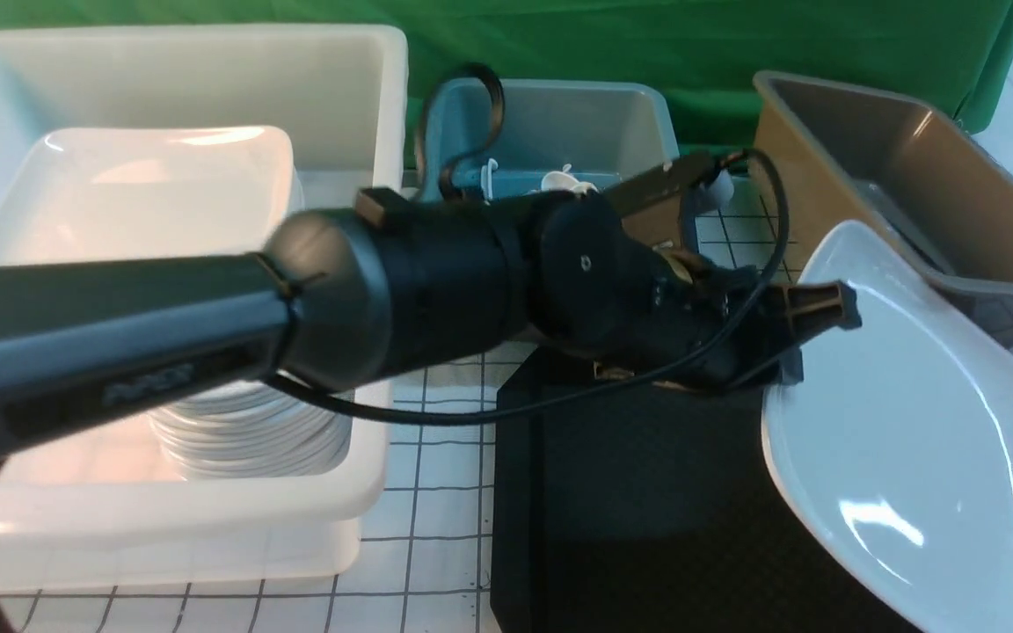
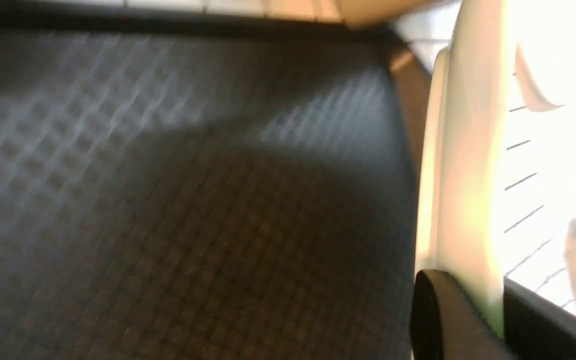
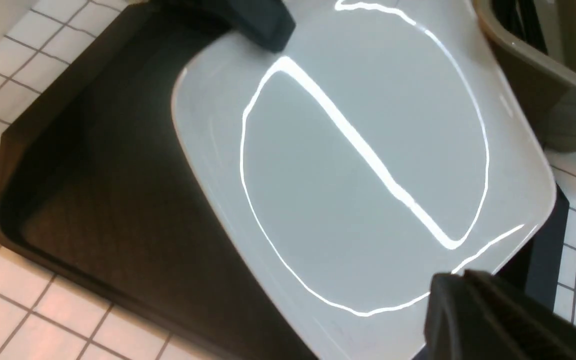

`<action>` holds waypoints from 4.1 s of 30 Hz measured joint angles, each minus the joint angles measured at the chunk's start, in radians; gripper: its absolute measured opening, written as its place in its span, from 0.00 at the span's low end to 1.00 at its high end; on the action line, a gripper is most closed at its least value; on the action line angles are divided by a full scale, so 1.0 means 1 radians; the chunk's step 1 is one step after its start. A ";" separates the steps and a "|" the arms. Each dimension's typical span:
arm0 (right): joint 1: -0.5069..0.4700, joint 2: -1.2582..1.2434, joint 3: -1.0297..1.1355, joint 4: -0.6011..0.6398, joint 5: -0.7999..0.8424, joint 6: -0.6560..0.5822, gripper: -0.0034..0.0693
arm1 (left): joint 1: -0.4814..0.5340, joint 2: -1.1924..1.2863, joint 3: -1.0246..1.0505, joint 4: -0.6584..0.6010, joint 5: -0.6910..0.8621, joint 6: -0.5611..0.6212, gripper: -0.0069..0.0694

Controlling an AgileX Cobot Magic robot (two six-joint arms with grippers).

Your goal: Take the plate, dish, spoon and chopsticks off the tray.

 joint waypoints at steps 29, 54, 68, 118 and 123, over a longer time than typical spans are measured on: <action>0.000 0.000 0.000 0.000 0.007 0.000 0.09 | 0.409 -0.430 0.003 0.079 0.128 0.001 0.13; 0.000 0.000 0.000 0.000 0.000 0.000 0.10 | 1.293 -0.296 0.003 -0.185 0.351 0.383 0.13; 0.000 0.000 0.000 0.000 0.000 0.000 0.10 | 1.293 -0.013 0.002 -0.256 0.356 0.608 0.11; 0.000 0.000 0.000 -0.001 0.002 0.000 0.07 | 1.259 -0.135 -0.042 0.102 0.715 0.526 0.08; 0.000 0.000 -0.061 -0.007 0.068 0.000 0.06 | 1.140 -0.136 -0.042 0.101 0.820 0.526 0.08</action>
